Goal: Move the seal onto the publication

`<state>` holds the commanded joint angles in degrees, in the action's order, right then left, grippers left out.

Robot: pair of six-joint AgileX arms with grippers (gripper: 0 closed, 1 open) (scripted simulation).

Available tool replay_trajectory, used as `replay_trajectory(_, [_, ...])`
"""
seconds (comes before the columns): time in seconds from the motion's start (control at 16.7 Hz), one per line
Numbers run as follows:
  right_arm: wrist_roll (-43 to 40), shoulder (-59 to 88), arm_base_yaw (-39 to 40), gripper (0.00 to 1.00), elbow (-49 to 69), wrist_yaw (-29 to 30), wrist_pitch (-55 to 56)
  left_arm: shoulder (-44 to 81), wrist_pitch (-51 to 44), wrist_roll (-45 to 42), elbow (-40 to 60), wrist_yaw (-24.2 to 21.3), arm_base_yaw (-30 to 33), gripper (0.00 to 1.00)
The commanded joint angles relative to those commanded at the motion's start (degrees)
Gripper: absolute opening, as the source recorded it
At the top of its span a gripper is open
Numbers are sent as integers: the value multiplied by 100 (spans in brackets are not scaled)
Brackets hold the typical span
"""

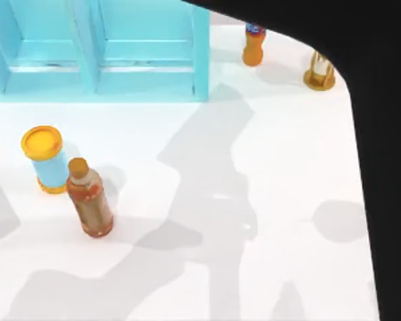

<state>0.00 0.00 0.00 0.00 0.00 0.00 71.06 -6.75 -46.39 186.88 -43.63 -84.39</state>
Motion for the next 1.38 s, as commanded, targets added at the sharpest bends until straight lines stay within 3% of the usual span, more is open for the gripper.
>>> replay_trajectory(0.42, [0,0,0,100,0,0,0,-445,191,-1240,4978,-364,-1938,0])
replay_trajectory(0.72, [0,0,0,100,0,0,0,-624,238,-1880,7465,-566,-2903,0])
replay_trajectory(0.96, [0,0,0,100,0,0,0,-694,244,-2138,8457,-648,-3284,0])
replay_trajectory(1.38, [0,0,0,100,0,0,0,-712,274,-2170,8610,-643,-3301,0])
